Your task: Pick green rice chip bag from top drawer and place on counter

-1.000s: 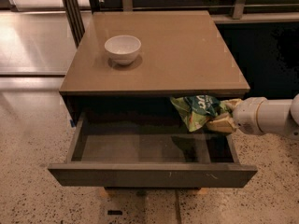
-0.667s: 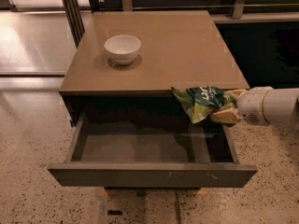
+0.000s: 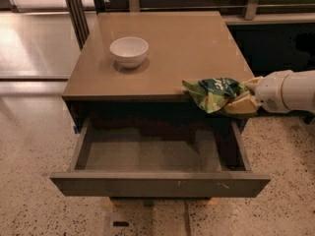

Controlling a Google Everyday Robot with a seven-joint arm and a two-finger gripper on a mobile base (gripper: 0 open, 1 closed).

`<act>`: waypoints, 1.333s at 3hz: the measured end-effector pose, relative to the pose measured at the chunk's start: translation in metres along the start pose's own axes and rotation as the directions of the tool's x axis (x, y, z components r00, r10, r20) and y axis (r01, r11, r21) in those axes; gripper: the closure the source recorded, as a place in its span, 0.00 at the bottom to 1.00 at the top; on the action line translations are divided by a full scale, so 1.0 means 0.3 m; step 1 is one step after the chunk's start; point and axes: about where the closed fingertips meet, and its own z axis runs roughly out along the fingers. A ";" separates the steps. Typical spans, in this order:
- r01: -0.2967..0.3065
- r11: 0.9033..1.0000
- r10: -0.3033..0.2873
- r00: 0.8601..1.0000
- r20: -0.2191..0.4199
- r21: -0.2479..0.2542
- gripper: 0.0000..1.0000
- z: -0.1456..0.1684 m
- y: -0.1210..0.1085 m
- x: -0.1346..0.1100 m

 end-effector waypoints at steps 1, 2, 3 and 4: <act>0.004 1.000 -0.004 1.000 -0.014 0.007 1.00 0.030 -0.073 -0.059; 0.011 1.000 -0.010 0.999 -0.035 0.028 1.00 0.036 -0.124 -0.114; 0.007 0.998 -0.003 0.998 -0.058 0.056 1.00 0.048 -0.186 -0.160; -0.020 0.996 0.027 0.997 -0.076 0.090 1.00 0.092 -0.265 -0.169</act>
Offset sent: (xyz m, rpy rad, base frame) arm 0.0612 -0.0027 0.0511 -0.0684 -0.0013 -0.0561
